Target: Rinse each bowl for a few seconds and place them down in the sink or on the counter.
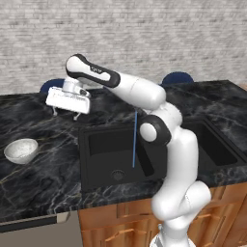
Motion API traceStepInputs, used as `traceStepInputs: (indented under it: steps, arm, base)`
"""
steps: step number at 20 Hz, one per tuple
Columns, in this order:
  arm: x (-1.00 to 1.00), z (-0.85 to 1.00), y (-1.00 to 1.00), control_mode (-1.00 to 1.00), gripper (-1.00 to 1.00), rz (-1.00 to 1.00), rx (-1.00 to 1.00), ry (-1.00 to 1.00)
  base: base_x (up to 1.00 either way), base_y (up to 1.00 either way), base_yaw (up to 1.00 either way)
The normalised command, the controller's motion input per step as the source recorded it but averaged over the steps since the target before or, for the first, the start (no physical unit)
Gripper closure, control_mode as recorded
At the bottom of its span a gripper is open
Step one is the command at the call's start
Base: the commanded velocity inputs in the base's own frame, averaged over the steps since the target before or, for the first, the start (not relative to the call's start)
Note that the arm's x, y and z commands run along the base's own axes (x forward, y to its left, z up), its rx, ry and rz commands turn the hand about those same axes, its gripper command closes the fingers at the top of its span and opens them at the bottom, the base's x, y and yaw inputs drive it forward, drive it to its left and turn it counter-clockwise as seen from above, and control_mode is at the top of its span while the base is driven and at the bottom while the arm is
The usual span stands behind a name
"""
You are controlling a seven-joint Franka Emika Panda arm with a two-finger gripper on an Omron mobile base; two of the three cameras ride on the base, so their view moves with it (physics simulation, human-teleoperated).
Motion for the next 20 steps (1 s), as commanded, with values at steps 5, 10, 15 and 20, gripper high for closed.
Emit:
traceStepInputs:
  steps: [5, 10, 15, 20]
  arm:
    - [-0.07, -0.01, 0.52, -1.0, -1.0, 0.0, -0.16, 0.03]
    - [-0.05, 0.0, 0.51, -1.0, -1.0, 0.0, -0.25, 0.0]
    - [0.0, 0.0, 0.3, -1.0, -1.0, 0.0, -0.22, 0.0]
    - [0.0, -0.02, 0.18, -1.0, -1.0, 0.03, -0.13, -0.02]
  base:
    - [0.0, 0.0, 0.0]
    - [0.0, 0.0, 0.0]
    - [0.0, 0.0, 0.0]
    - [0.0, 0.0, 0.0]
